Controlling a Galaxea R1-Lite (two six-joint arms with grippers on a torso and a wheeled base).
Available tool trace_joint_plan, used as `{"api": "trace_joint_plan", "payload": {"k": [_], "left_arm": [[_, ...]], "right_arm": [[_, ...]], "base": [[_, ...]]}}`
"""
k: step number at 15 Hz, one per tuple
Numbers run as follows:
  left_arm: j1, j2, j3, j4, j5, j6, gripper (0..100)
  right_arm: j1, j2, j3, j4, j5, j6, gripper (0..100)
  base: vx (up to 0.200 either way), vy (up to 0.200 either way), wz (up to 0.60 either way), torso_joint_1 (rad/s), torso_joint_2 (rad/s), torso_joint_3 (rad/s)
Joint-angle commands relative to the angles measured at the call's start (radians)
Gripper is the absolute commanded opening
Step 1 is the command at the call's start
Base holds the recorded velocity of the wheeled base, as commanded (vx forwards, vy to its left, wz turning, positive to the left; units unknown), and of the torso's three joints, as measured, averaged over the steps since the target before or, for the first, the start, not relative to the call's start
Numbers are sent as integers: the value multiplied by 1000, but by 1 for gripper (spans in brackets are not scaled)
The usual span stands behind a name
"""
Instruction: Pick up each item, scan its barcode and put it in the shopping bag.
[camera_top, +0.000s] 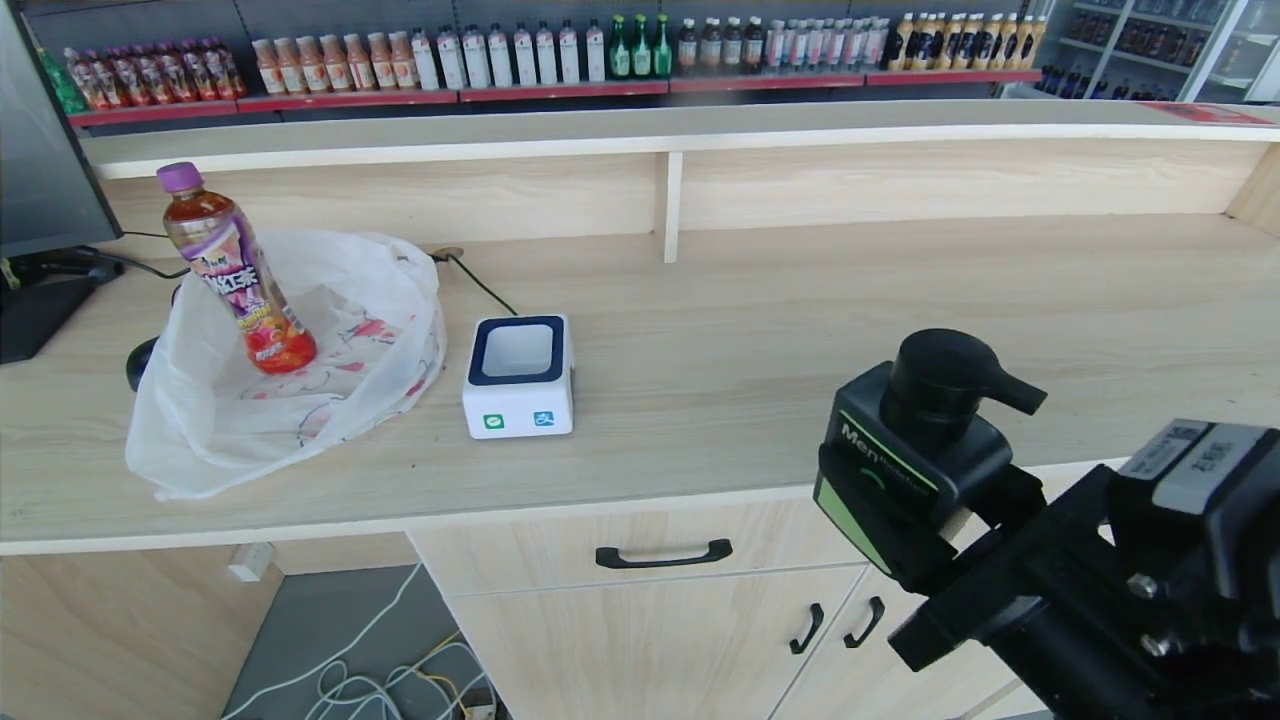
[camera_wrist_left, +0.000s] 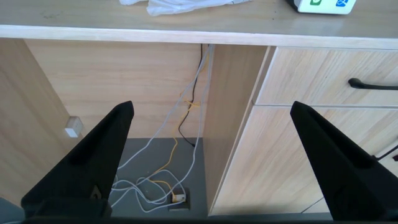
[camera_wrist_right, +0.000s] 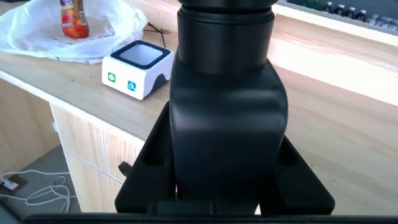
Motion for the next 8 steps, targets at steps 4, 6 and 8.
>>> {"api": "trace_joint_plan", "payload": {"k": [4,6,8], "left_arm": [[0,0,0,0,1,0,100],[0,0,0,0,-1,0,100],[0,0,0,0,1,0,100]], "right_arm": [[194,9,18,-21,-17,-181,0],[285,80,-18,-25,-17,-233,0],[298,84,-21,-28,-5,-297,0]], "base": [[0,0,0,0,0,0],[0,0,0,0,0,0],[0,0,0,0,0,0]]}}
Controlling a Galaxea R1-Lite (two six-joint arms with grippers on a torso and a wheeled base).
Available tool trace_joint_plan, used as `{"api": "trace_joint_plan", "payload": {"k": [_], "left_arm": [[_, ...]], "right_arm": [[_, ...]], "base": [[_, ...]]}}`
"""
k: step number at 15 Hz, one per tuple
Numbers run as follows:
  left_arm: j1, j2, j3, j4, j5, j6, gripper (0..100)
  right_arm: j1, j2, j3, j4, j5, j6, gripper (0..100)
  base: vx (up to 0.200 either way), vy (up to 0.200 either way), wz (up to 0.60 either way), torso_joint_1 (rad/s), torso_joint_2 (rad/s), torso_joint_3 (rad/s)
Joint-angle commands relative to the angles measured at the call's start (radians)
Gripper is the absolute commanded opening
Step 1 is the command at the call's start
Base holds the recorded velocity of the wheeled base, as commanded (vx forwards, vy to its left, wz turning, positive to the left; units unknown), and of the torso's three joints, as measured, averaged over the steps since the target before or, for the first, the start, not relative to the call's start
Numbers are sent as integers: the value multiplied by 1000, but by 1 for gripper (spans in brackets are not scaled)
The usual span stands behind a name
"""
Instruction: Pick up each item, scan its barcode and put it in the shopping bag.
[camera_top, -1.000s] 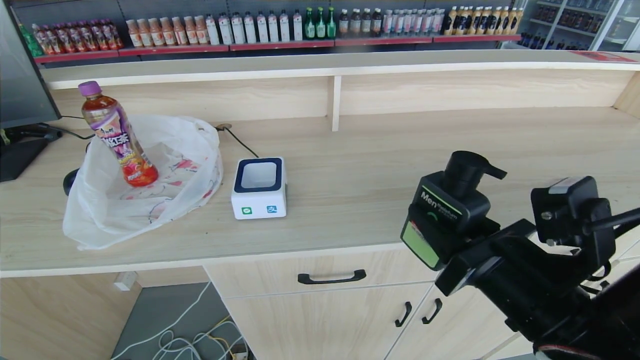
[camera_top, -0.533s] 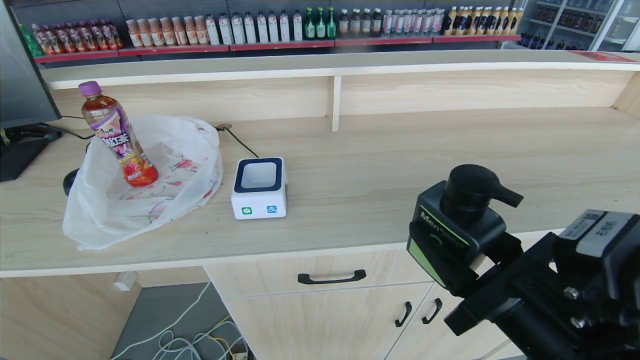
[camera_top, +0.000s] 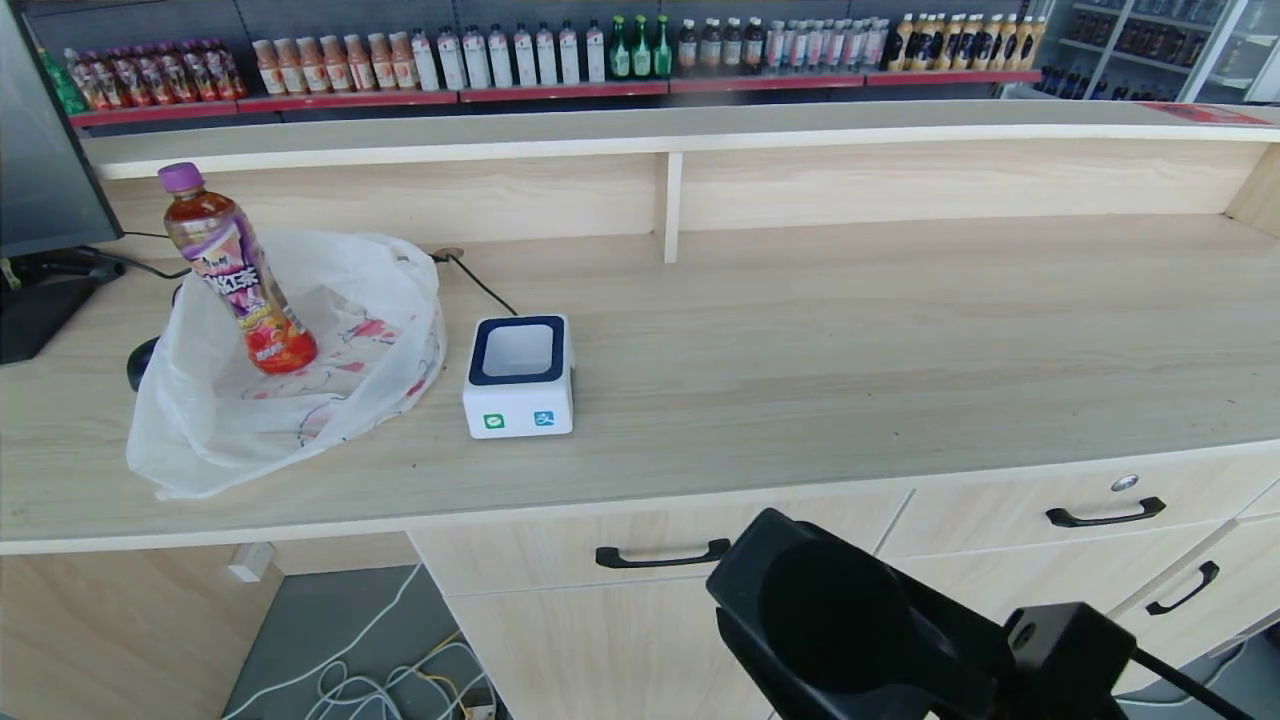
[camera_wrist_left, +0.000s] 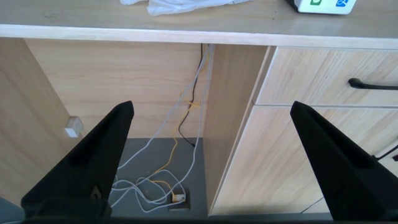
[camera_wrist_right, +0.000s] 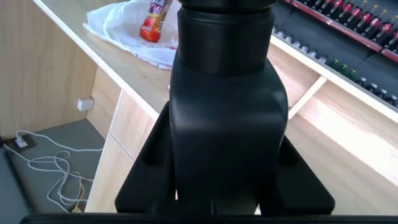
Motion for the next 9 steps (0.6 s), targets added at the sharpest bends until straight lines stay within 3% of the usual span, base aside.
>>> {"api": "trace_joint_plan", "payload": {"k": [1,4,9], "left_arm": [[1,0,0,0,-1,0,100],[1,0,0,0,-1,0,100],[1,0,0,0,-1,0,100]], "right_arm": [[26,44,-10,1,21,-28,0],[24,55,-19,1,38,-127,0],[23,50,-32,-33,39,-476,0]], "base": [[0,0,0,0,0,0],[0,0,0,0,0,0],[0,0,0,0,0,0]]}}
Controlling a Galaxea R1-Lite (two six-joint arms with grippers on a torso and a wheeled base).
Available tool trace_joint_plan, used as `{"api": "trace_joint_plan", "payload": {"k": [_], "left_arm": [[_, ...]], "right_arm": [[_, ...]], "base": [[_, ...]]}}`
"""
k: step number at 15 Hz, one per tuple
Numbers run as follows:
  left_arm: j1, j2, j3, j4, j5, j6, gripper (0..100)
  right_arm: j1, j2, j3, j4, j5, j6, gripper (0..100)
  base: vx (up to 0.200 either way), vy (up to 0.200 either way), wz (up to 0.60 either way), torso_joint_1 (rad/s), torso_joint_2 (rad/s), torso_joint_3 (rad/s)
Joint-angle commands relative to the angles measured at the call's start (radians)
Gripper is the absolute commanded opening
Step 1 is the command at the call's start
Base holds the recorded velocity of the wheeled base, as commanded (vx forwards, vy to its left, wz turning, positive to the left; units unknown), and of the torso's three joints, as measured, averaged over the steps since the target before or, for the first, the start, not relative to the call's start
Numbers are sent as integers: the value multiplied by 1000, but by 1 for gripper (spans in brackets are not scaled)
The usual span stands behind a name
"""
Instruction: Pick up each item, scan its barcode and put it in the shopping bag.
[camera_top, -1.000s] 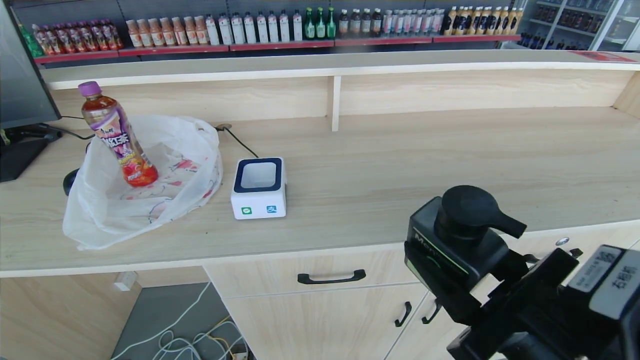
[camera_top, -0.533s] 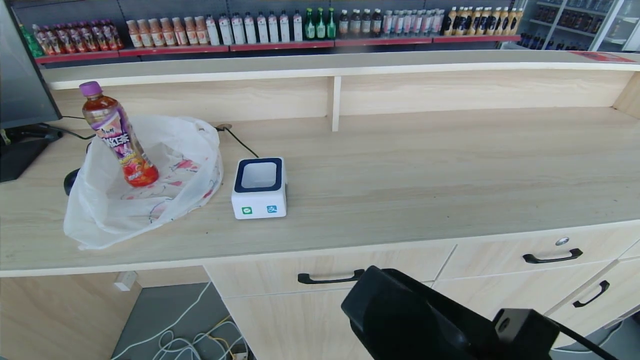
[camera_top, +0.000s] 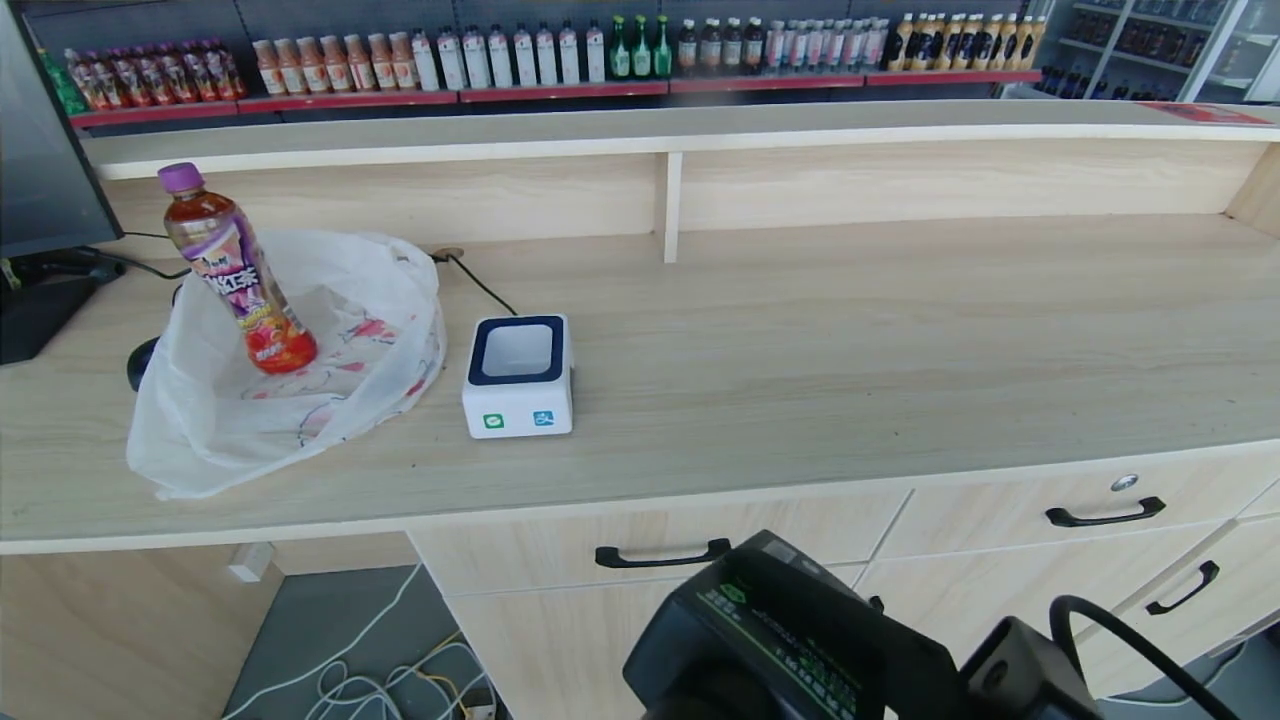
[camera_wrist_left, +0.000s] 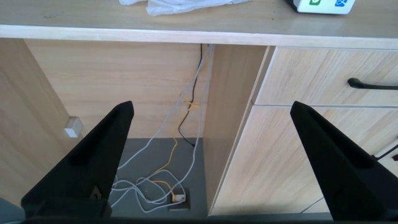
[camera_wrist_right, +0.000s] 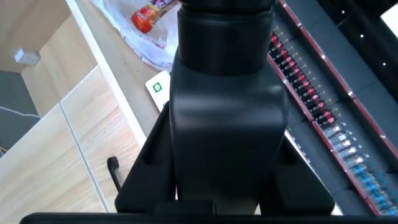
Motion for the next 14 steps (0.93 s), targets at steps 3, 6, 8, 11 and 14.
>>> {"api": "trace_joint_plan", "payload": {"k": [3,6,8,11,14], "left_arm": [[0,0,0,0,0,0,100],[0,0,0,0,0,0,100],[0,0,0,0,1,0,100],[0,0,0,0,0,0,100],[0,0,0,0,0,0,100]], "right_arm": [[-7,12,-24,-8,-1,-199,0],[-9,10,-24,-10,-3,-311,0],[-12,10,-24,-10,-4,-339,0],[-15,-19,-38,-10,-3,-563,0],[14,-31,-42,-10,-4,-641,0]], "base": [[0,0,0,0,0,0],[0,0,0,0,0,0],[0,0,0,0,0,0],[0,0,0,0,0,0],[0,0,0,0,0,0]]}}
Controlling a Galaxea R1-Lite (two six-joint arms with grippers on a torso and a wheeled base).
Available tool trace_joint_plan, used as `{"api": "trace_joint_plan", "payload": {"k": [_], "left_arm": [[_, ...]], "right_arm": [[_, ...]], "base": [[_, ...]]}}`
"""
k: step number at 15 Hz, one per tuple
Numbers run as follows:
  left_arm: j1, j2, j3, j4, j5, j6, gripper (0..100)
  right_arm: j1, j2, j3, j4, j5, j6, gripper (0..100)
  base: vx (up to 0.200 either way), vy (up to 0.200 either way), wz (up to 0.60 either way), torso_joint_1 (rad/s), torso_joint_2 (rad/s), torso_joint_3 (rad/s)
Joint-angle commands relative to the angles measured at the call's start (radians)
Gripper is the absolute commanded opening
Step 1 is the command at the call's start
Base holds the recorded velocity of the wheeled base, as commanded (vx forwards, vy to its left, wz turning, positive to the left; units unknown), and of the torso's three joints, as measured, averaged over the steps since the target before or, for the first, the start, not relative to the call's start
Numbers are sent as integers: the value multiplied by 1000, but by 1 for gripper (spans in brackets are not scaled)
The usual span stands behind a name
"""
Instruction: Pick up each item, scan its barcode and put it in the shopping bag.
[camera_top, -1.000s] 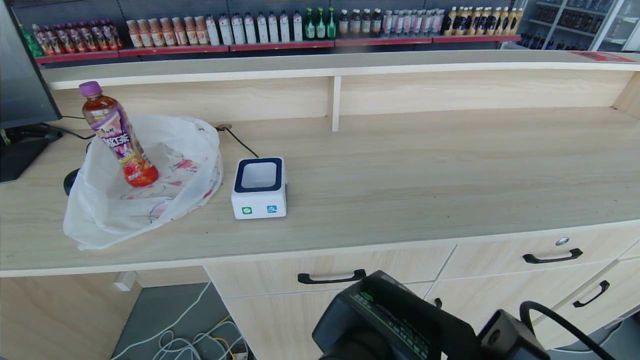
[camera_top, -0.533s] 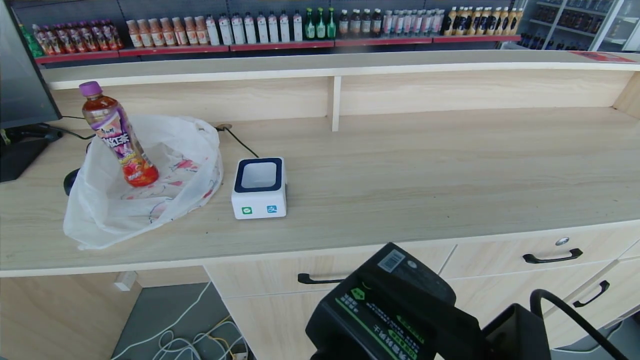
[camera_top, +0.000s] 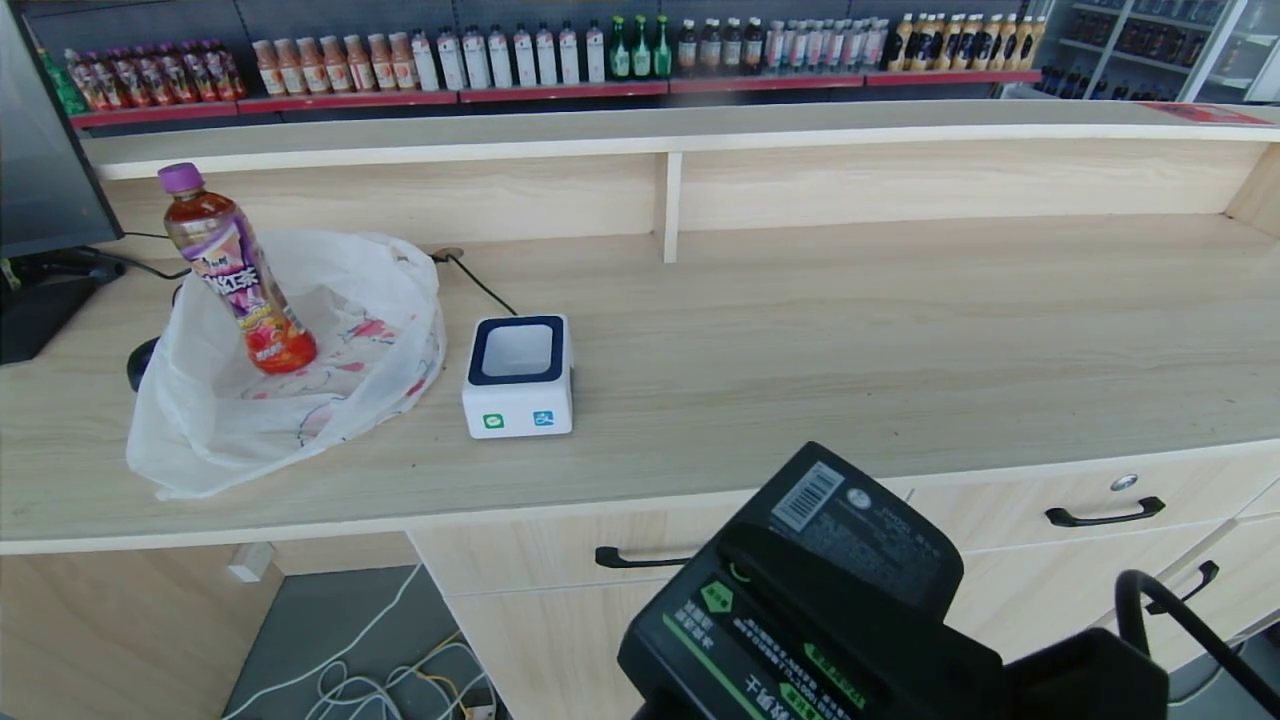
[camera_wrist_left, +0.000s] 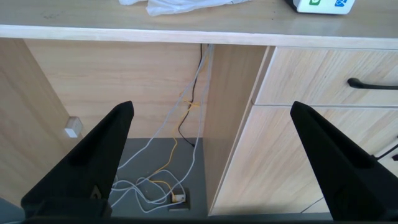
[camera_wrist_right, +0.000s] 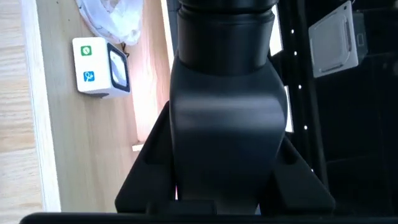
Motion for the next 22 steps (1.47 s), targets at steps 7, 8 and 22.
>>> {"api": "trace_joint_plan", "payload": {"k": [7,8,22], "left_arm": [[1,0,0,0,2,0,100],[1,0,0,0,0,0,100],[1,0,0,0,0,0,100]], "right_arm": [[11,-16,-19,0,3,-163,0],[11,-17,-21,0,1,-175,0],[12,-16,-26,0,3,-180,0]], "base": [[0,0,0,0,0,0],[0,0,0,0,0,0],[0,0,0,0,0,0]]}}
